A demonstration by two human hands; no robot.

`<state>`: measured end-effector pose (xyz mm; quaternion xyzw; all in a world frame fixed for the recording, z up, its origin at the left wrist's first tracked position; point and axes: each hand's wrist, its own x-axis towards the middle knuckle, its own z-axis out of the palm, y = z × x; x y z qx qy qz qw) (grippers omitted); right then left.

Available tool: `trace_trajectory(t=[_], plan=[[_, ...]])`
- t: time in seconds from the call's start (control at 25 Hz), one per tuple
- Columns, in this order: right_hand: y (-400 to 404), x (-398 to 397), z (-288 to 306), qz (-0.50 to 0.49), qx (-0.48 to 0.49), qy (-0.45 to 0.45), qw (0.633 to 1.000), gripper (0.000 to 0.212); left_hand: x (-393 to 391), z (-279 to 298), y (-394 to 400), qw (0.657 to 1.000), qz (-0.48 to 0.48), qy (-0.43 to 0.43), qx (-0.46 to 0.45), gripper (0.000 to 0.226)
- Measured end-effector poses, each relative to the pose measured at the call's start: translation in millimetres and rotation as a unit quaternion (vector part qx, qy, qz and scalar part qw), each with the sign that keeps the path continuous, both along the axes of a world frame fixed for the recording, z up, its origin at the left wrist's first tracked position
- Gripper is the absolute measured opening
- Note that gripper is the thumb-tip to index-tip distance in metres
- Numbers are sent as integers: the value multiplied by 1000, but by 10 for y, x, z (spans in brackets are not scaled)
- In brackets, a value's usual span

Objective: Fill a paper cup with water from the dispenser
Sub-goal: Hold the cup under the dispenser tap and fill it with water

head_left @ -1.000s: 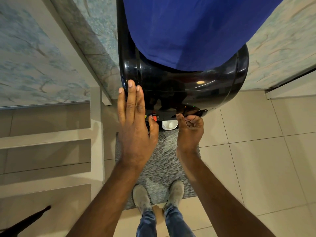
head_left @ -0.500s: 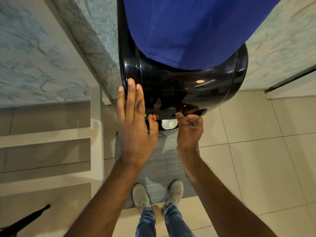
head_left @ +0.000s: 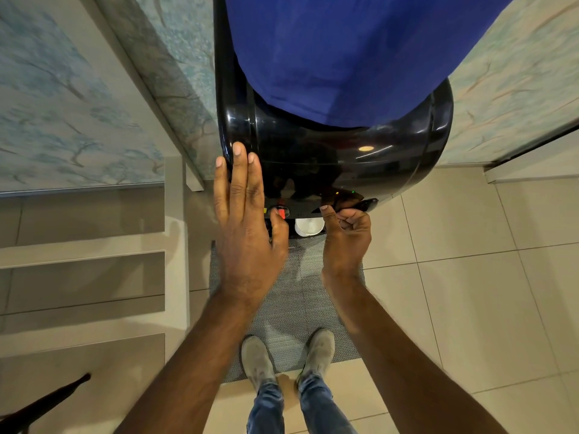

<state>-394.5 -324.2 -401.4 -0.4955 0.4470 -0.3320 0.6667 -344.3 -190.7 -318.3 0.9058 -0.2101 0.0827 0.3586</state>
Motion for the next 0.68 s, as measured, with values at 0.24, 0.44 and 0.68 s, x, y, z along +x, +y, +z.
trace_trajectory(t=[0.24,0.44,0.68], plan=[[3,-6,14,3,5,-6,1000,33,2,11,3,1000,-2,-10,2,81],[-3,-5,18,-1,11,-1,1000,33,-9,29,4,1000,-4,5,-6,82],[-8,-1,9,1,12,-15,1000,34,83,124,-59,999,9,13,-29,73]])
